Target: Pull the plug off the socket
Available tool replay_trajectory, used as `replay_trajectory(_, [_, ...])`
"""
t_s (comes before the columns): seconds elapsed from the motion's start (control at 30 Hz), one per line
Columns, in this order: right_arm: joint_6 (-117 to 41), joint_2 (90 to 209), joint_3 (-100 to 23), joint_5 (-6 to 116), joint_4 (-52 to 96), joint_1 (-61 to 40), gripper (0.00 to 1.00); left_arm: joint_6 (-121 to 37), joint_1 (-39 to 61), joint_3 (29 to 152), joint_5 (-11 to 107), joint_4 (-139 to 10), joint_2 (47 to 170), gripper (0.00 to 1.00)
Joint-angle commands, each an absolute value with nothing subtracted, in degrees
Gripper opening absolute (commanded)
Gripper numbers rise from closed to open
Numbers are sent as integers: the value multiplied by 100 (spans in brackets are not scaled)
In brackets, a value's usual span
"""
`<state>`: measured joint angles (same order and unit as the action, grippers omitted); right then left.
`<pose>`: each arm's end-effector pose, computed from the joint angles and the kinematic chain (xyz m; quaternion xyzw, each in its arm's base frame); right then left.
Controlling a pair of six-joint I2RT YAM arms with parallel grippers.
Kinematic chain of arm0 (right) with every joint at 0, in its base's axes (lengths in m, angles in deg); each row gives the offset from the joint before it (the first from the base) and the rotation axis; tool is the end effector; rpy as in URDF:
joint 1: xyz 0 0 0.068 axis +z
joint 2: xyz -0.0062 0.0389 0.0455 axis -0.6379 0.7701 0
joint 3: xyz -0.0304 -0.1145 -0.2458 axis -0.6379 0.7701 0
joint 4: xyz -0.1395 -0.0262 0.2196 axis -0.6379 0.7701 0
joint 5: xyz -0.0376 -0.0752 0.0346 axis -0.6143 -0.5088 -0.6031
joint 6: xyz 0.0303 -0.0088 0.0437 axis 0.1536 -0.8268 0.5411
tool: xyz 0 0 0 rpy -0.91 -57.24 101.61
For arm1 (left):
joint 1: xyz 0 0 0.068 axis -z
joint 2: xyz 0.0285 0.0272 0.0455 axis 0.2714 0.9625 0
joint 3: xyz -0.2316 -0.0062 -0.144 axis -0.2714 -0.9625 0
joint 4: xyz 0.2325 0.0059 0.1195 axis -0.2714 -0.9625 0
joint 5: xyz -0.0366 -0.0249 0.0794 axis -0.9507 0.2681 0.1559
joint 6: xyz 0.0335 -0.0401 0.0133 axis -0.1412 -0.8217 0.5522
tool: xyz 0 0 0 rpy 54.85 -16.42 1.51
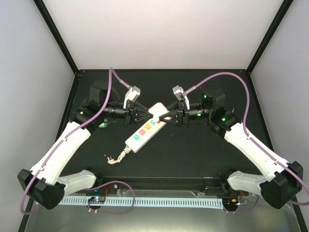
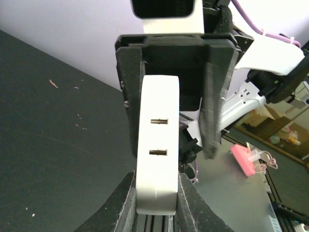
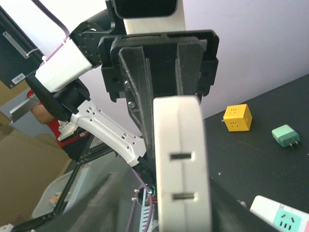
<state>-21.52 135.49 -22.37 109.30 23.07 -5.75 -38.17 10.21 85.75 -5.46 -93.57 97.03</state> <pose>0.1956 0.1692 0.3700 -0.3933 0.6184 0.6102 0.3010 0.1919 -0.1282 0.3877 0.3905 0.6663 -0.5453 0.3258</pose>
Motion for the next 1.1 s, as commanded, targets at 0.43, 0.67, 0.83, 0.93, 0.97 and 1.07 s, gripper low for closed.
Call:
replay_trajectory(0.43, [-1721, 13617, -2366, 11282, 1833, -518, 49, -3521, 965, 8398, -8, -9410, 9739, 1])
replay_trajectory(0.67, [-1594, 13670, -2749, 11467, 1691, -510, 46, -3412, 965, 8333, 32, -9597, 9901, 2])
replay_trajectory(0.83, [-1681, 13682, -3090, 11534, 1843, -517, 47, -3279, 965, 8332, 105, -9723, 9951, 2])
replay_trajectory(0.93, [-2008, 13719, -3287, 11418, 2193, -541, 57, -3171, 964, 8348, 111, -9814, 9932, 1])
replay_trajectory(0.97, [-2088, 13732, -3313, 11314, 2275, -557, 62, -3120, 965, 8354, 116, -9859, 9932, 1])
replay_trajectory(1.07, [-2201, 13782, -3342, 10970, 2433, -672, 74, -2916, 965, 8412, 193, -10060, 9925, 1])
